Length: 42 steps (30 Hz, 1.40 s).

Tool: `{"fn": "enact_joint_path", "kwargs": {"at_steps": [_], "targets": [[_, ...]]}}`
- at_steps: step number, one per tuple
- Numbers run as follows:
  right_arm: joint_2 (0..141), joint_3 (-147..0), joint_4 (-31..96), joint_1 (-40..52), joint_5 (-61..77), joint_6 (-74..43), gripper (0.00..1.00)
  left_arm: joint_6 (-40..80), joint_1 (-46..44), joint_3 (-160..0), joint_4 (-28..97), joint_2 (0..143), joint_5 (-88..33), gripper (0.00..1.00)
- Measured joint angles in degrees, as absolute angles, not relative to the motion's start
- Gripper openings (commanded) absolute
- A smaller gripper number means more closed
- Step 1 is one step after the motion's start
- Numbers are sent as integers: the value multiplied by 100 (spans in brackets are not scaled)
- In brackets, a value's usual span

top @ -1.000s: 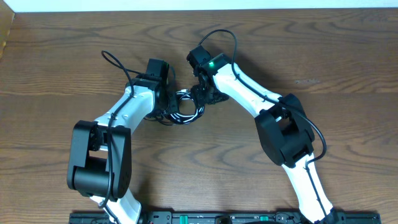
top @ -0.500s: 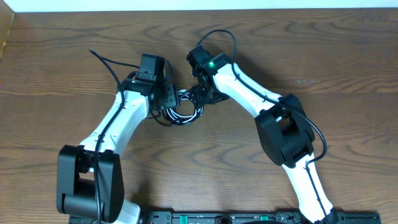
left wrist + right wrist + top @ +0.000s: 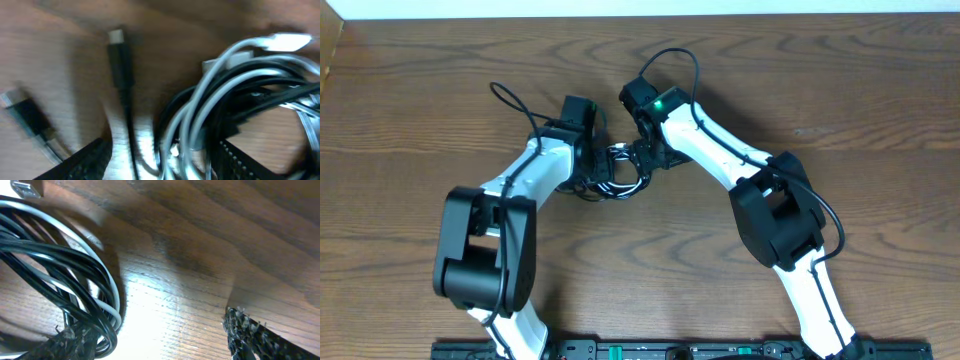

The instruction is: Untangle cables

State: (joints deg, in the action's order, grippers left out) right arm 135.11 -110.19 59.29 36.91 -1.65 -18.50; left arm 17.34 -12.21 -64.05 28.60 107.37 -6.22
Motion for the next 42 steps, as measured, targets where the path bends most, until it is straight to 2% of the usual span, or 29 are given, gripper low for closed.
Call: {"fn": "enact_joint_path", "kwargs": {"at_steps": [10, 30, 42], "targets": [[13500, -11019, 5933, 3839, -574, -1905, 82, 1778, -1238, -6403, 2799, 10746, -609, 67], [13233, -10429, 5522, 4062, -1306, -2344, 85, 1780, -1256, -6403, 2698, 10781, -211, 67], [13203, -10429, 6139, 3876, -1627, -2373, 89, 1824, -1321, -6403, 2689, 10814, 362, 67]]}}
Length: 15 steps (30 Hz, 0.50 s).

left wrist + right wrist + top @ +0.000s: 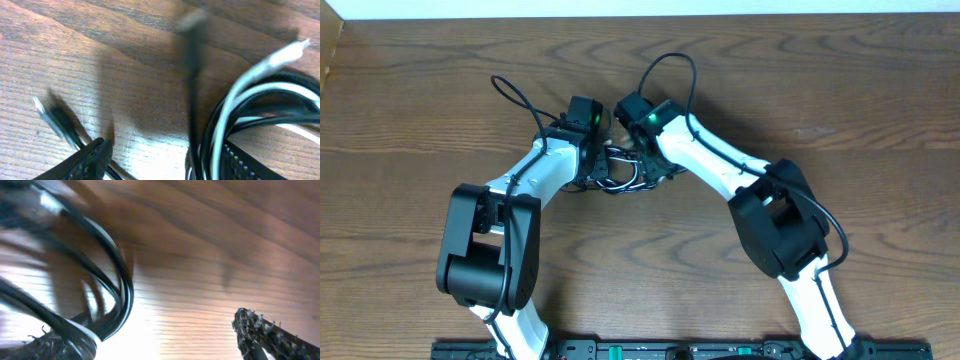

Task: Untangle cables
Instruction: 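Pull the right gripper rightward, stretching the cables apart from the left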

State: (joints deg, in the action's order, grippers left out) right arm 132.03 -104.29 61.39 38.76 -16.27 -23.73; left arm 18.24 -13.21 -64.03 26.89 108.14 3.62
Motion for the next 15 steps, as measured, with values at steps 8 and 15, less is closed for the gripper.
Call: {"fn": "enact_joint_path", "kwargs": {"at_steps": [8, 15], "targets": [[13198, -10416, 6405, 3562, -2069, -1986, 91, 1848, -1208, -6403, 2674, 10814, 333, 67], [13187, -10416, 6508, 3148, -2088, -1796, 92, 1944, -1087, -6403, 2672, 10814, 290, 68]]}}
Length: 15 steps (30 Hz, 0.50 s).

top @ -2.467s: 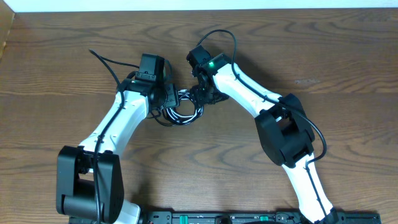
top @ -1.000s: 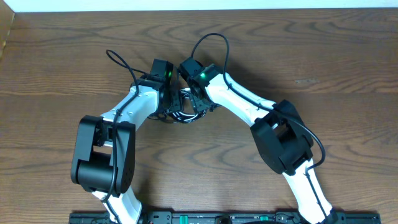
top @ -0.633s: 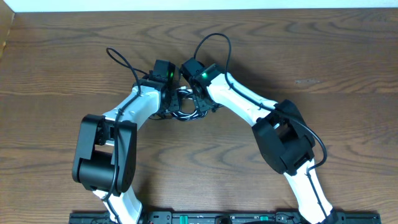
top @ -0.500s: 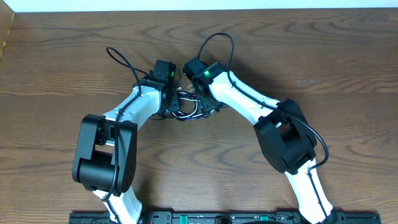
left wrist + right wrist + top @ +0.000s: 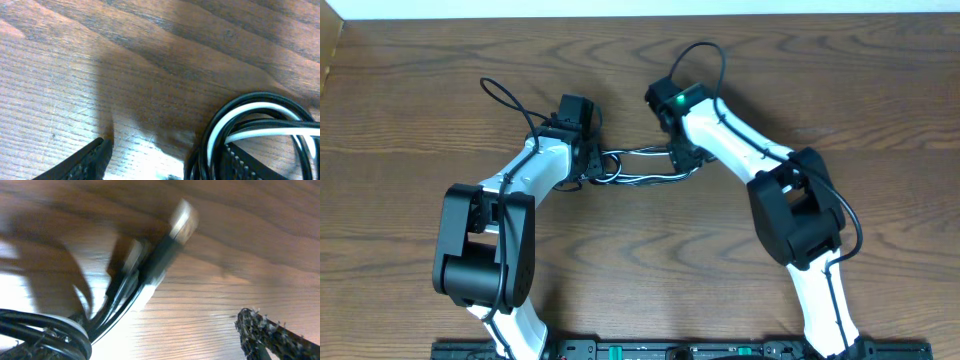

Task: Untangle cables
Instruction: 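Pull the right gripper rightward, stretching the cables apart from the left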

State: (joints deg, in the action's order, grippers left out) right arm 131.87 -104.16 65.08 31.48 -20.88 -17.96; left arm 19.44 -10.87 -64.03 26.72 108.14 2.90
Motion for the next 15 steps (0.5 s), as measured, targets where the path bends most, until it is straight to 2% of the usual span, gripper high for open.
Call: {"fn": "enact_joint_path", "kwargs": {"at_steps": [15], "targets": [[13187, -10298, 6753, 2189, -2838, -2064, 97, 1973, -851, -6403, 2679, 10814, 797, 68]]}}
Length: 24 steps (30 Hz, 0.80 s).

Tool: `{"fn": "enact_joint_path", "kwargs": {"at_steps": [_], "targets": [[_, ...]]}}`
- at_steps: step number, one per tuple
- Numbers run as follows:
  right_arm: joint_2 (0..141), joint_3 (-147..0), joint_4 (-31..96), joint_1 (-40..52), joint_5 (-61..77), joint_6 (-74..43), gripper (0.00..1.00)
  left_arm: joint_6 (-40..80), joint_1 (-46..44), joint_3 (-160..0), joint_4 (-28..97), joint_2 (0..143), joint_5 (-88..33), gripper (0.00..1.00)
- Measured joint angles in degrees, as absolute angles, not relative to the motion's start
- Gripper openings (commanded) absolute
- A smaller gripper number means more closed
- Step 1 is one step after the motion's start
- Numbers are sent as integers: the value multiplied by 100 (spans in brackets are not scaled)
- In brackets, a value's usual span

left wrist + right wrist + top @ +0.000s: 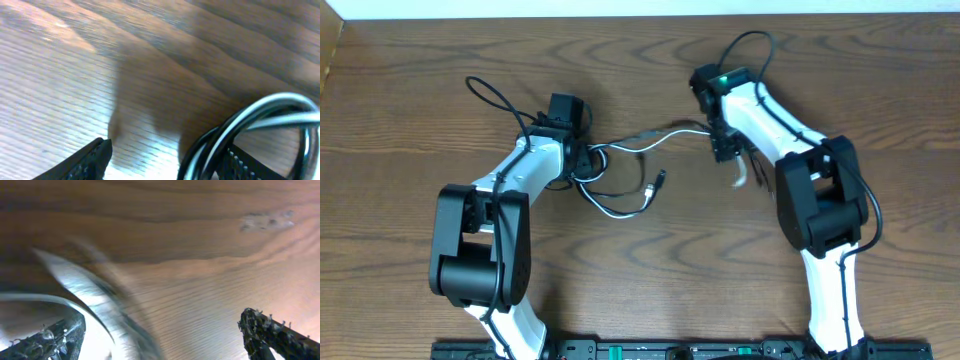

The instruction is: Untangle cables

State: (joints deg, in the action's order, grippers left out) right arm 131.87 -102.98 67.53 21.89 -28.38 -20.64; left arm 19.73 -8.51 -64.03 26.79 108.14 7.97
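Note:
The cable bundle, black and white strands, lies loosened on the wooden table beside my left gripper. One grey strand runs taut from there to my right gripper, and a white end hangs just below it. A black plug lies free at mid-table. In the left wrist view my gripper stands open, with a black and white loop against its right finger. My right gripper is open too; a blurred pale cable runs past its left finger.
Each arm's own black lead arcs above its wrist, one at the left and one at the right. The table's back edge meets a white wall. A black rail runs along the front.
My right gripper has moved right and away from the left one. The short stretched bundle has opened out: one strand spans the wider gap and loops with a plug lie loose at mid-table.
Both grippers stood close together over a tight coil of cables. Then they sat even closer at the coil. Later the right gripper was farther right with the bundle stretched between the two. Now the gap is wide and the coil has loosened into separate strands.

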Motion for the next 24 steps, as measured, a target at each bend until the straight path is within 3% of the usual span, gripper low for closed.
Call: {"fn": "enact_joint_path", "kwargs": {"at_steps": [10, 24], "targets": [[13181, -10300, 6746, 1957, -2700, -2176, 99, 1973, -834, -6403, 2676, 10814, 757, 69], [13056, -10309, 6628, 1922, -1859, -1651, 99, 1597, -808, -6403, 3044, 10016, -655, 73]]}}
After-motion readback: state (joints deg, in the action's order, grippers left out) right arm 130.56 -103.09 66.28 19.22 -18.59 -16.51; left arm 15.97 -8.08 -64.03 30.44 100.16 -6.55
